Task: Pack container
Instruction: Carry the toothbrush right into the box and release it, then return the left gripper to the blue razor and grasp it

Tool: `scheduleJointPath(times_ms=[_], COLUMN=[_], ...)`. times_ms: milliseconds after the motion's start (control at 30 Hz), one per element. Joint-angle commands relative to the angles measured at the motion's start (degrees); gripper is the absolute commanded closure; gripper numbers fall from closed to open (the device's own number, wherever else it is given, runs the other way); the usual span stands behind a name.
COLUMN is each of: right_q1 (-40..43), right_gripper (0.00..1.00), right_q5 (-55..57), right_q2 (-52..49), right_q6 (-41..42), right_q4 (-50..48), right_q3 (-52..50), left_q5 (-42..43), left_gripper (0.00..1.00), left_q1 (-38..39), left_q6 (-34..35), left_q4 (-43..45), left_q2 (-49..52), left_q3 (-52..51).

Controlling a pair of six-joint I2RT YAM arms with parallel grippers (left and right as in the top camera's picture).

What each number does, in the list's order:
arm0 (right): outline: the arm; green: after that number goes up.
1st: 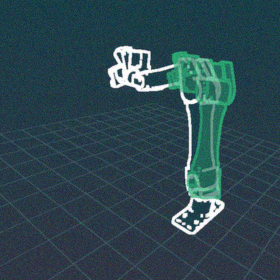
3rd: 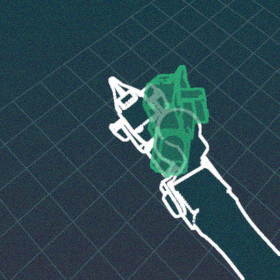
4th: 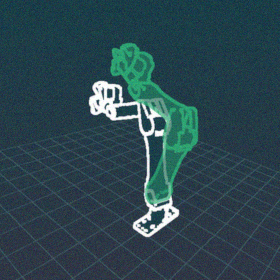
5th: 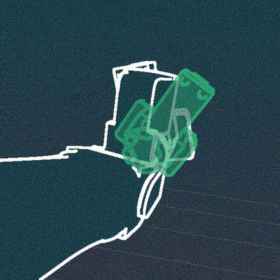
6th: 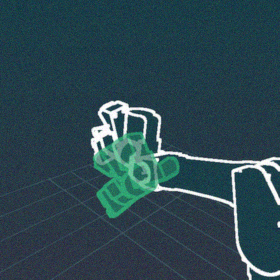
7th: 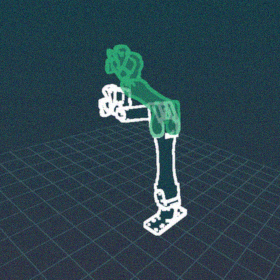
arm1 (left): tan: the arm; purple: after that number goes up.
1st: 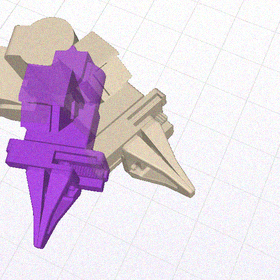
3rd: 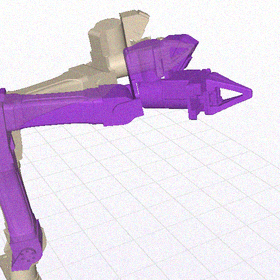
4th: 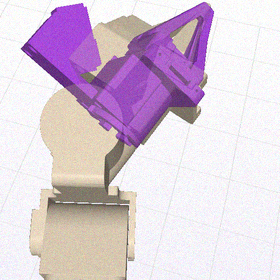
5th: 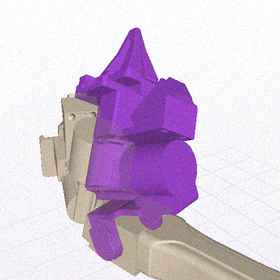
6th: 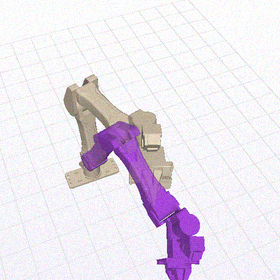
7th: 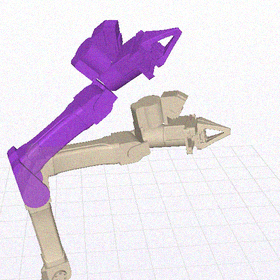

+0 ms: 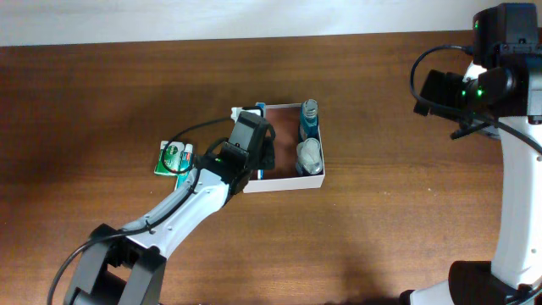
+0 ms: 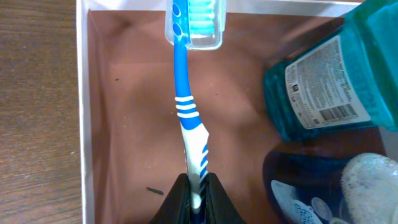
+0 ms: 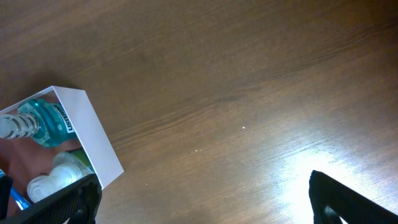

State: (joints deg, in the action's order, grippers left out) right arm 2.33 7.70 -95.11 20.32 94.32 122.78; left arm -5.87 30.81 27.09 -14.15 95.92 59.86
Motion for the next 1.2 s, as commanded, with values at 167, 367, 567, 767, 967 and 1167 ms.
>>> scheduleJointPath(times_ms=[167, 367, 567, 767, 967, 1167], right_q1=[0.37, 0.37, 0.37, 0.37, 0.37, 0.37], right_gripper=[0.02, 0.02, 0.02, 0.02, 0.02, 0.02], right_q5=[0.5, 0.5, 0.5, 0.5, 0.5, 0.5], right_q2=[-0.17, -0.17, -0.17, -0.17, -0.17, -0.17], right_q6=[-0.39, -0.39, -0.42, -0.39, -0.42, -0.39], right_q4=[-0.09, -0.09, -0.09, -0.09, -0.09, -0.09], right_q3=[0.28, 0.28, 0.28, 0.28, 0.28, 0.28], left_q5=[-0.68, -2.58, -2.51, -2.21, -5.11, -4.9], left_gripper=[0.98, 0.82, 0.82, 0.82, 0.73, 0.6], left_q1=[0.17, 0.17, 0.15, -0.61, -6.95, -14.12], left_q6=[0.48, 0.48, 0.48, -2.16, -10.86, -15.52], left_q4=[-1.55, -2.14, -2.21, -8.52, -20.31, -27.65], left_q2=[0.39, 0.39, 0.13, -5.88, -13.46, -12.15], left_q3=[1.01, 1.01, 1.31, 6.36, 7.85, 7.67])
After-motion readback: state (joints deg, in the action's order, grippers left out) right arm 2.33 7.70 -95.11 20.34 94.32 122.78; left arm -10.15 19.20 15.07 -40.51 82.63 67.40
